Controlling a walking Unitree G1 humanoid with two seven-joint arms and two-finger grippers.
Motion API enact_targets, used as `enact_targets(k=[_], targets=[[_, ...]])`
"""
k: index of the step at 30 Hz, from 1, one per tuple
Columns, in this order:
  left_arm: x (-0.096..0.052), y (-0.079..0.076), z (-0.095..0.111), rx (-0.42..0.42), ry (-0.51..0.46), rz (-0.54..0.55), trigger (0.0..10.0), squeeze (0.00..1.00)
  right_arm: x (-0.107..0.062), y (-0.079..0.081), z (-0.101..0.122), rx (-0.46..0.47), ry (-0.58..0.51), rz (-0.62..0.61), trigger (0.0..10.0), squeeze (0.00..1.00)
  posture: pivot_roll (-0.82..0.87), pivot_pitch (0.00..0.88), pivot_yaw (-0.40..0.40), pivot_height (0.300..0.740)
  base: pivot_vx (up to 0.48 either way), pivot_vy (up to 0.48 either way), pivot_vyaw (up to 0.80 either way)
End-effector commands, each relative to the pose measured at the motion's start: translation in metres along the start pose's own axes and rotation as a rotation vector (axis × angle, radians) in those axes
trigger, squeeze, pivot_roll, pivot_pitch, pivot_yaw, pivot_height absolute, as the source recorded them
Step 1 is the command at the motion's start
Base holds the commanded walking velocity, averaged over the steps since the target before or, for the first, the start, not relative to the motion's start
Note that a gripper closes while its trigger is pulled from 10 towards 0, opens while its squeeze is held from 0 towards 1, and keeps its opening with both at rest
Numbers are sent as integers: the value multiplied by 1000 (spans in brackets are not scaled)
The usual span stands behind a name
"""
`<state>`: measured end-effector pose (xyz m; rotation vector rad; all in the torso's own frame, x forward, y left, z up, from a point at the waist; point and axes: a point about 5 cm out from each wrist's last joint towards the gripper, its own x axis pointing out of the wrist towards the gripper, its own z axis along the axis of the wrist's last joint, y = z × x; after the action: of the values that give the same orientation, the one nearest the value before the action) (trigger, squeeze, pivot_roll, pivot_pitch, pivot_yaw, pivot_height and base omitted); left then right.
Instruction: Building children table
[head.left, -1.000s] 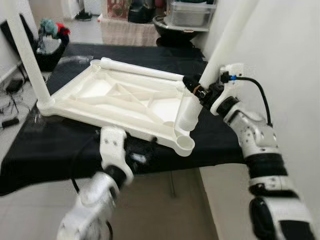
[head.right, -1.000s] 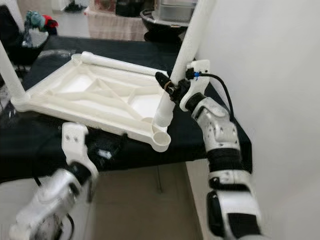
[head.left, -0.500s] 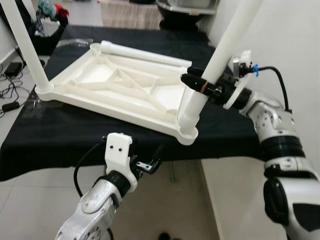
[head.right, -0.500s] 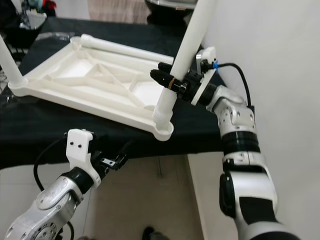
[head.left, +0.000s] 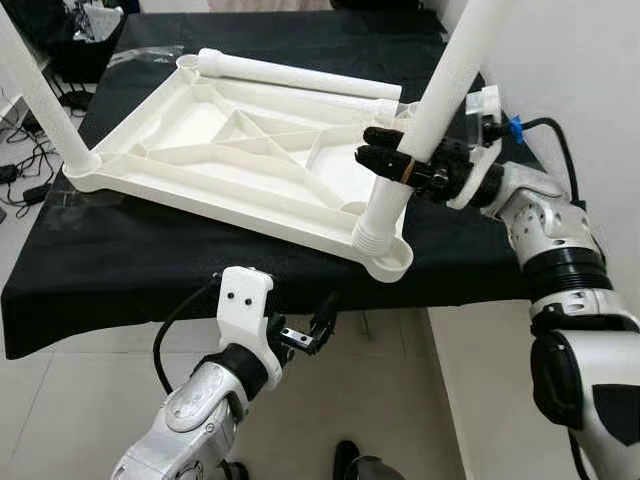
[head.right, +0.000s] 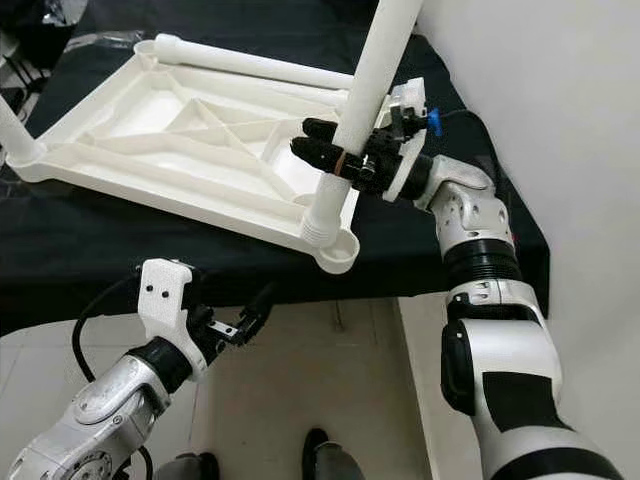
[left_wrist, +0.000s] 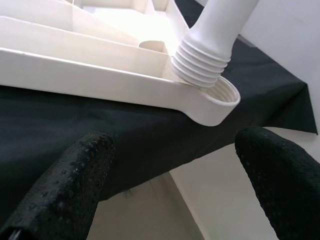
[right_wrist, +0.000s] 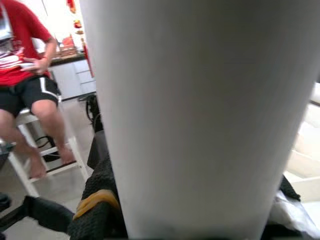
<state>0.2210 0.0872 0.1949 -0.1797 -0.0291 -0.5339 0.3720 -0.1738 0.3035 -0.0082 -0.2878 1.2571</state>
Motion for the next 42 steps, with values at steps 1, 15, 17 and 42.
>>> enact_targets(k=[1,15,17,42], targets=[[-2,0,-4,-1,26,-8,10000,0,-2,1,-2,4,35,30,10000,0,111,334,-51,740,0,0,0],[-3,0,-6,15,44,-14,10000,0,-10,8,15,-66,56,160,10000,0,122,293,-56,740,0,0,0],[-4,1,-8,17,48,-12,10000,0,-10,13,14,-75,73,202,10000,0,120,287,-59,740,0,0,0],[-1,-4,-3,73,7,-15,10000,0,-5,24,-9,-90,195,224,10000,0,124,241,-72,740,0,0,0]])
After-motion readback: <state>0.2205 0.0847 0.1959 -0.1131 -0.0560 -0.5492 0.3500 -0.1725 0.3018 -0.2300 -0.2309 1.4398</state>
